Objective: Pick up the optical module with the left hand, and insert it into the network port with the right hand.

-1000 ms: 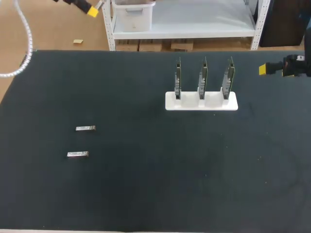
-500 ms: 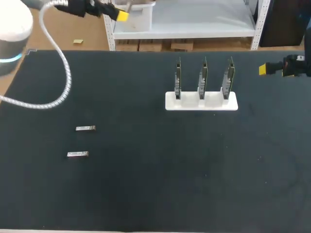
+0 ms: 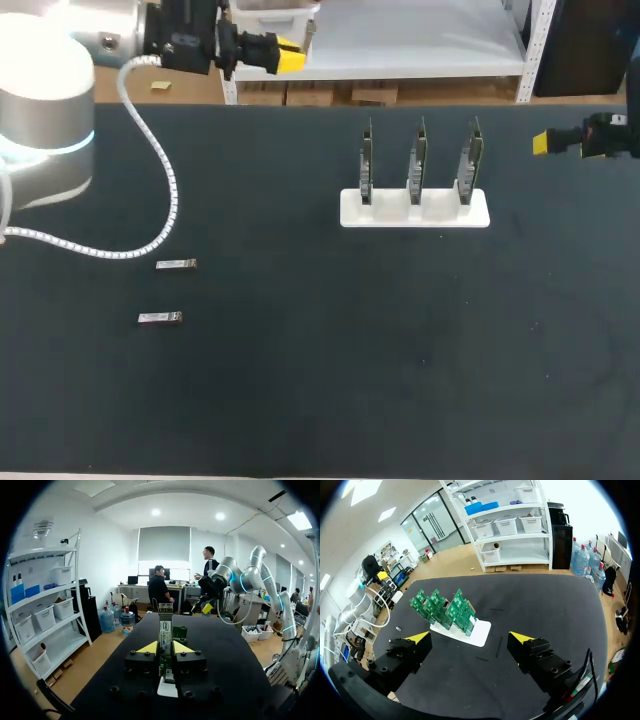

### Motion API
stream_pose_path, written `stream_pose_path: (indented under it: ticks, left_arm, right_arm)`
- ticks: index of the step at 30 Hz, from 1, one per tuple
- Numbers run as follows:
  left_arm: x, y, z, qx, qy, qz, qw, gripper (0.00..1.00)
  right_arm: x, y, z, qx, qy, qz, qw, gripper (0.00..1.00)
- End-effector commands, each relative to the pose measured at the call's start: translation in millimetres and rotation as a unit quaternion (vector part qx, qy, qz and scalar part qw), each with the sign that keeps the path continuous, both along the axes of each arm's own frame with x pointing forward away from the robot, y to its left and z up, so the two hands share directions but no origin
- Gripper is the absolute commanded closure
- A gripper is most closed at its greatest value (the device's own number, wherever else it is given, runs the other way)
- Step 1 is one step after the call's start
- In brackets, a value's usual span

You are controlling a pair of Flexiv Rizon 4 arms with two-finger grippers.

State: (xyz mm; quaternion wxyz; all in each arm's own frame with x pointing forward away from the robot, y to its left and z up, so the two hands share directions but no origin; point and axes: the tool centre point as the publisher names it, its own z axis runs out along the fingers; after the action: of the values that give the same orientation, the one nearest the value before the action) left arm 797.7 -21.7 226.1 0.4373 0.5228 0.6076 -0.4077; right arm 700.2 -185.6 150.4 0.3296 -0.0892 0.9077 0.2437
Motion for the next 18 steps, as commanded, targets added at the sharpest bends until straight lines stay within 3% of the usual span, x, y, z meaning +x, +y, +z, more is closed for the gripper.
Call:
stream_pose_path:
  ticks: [1,18]
  left_arm:
    - [3.7,-11,-2.8,-0.001,-0.001,-0.03,1.0,1.0]
    - [-18.7,-52,-12.0,-0.063,0.041,-0.07,0.995,1.0]
  right_arm:
    - [0.1,0,0,0.0,0.0,0.0,1.0,0.0]
    - [0.1,0,0,0.0,0.0,0.0,1.0,0.0]
